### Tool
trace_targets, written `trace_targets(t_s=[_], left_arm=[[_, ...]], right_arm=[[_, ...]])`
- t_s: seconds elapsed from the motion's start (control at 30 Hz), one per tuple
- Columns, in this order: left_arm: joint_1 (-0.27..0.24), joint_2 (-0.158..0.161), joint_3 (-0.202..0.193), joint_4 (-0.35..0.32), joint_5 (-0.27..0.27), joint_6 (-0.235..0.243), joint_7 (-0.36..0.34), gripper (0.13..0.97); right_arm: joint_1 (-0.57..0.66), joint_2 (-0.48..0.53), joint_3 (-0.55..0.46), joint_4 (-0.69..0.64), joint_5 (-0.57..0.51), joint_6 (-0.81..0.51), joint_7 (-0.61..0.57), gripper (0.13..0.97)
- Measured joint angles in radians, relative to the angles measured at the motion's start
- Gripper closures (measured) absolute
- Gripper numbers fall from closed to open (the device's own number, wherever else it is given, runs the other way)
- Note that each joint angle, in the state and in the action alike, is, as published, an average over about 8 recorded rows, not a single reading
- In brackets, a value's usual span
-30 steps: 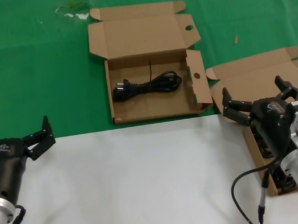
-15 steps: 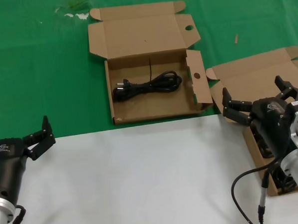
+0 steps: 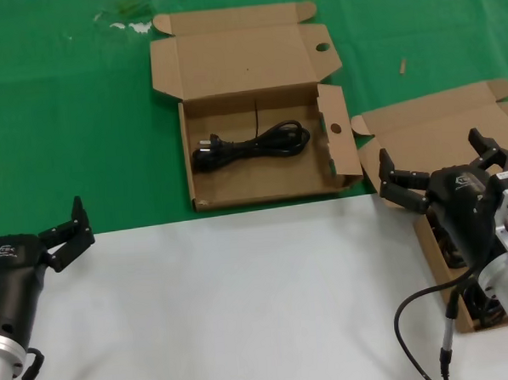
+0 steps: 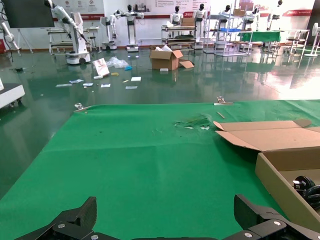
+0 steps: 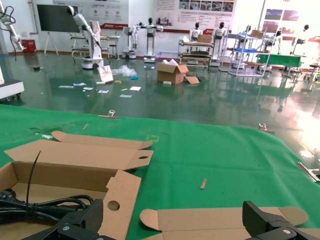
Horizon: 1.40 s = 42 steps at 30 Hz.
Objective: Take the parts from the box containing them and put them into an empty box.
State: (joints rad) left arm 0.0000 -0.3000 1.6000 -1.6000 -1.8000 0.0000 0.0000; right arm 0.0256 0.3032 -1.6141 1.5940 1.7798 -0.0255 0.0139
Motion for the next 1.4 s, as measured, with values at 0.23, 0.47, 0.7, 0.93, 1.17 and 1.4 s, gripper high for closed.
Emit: trace_targets(t_s=[0.23,0.47,0.7,0.93,1.17,1.4], left_arm=[[0.0,0.0,0.0,0.0,0.0,0.0,0.0,0.132],[0.0,0.0,0.0,0.0,0.0,0.0,0.0,0.132],[0.0,0.0,0.0,0.0,0.0,0.0,0.0,0.132],[0.0,0.0,0.0,0.0,0.0,0.0,0.0,0.132],[0.0,0.0,0.0,0.0,0.0,0.0,0.0,0.132],[0.0,0.0,0.0,0.0,0.0,0.0,0.0,0.132]], right_arm=[[0.0,0.0,0.0,0.0,0.0,0.0,0.0,0.129],[0.0,0.0,0.0,0.0,0.0,0.0,0.0,0.129],[0.0,0.0,0.0,0.0,0.0,0.0,0.0,0.129],[0.0,0.0,0.0,0.0,0.0,0.0,0.0,0.129],[0.0,0.0,0.0,0.0,0.0,0.0,0.0,0.129],[0.0,0.0,0.0,0.0,0.0,0.0,0.0,0.129]])
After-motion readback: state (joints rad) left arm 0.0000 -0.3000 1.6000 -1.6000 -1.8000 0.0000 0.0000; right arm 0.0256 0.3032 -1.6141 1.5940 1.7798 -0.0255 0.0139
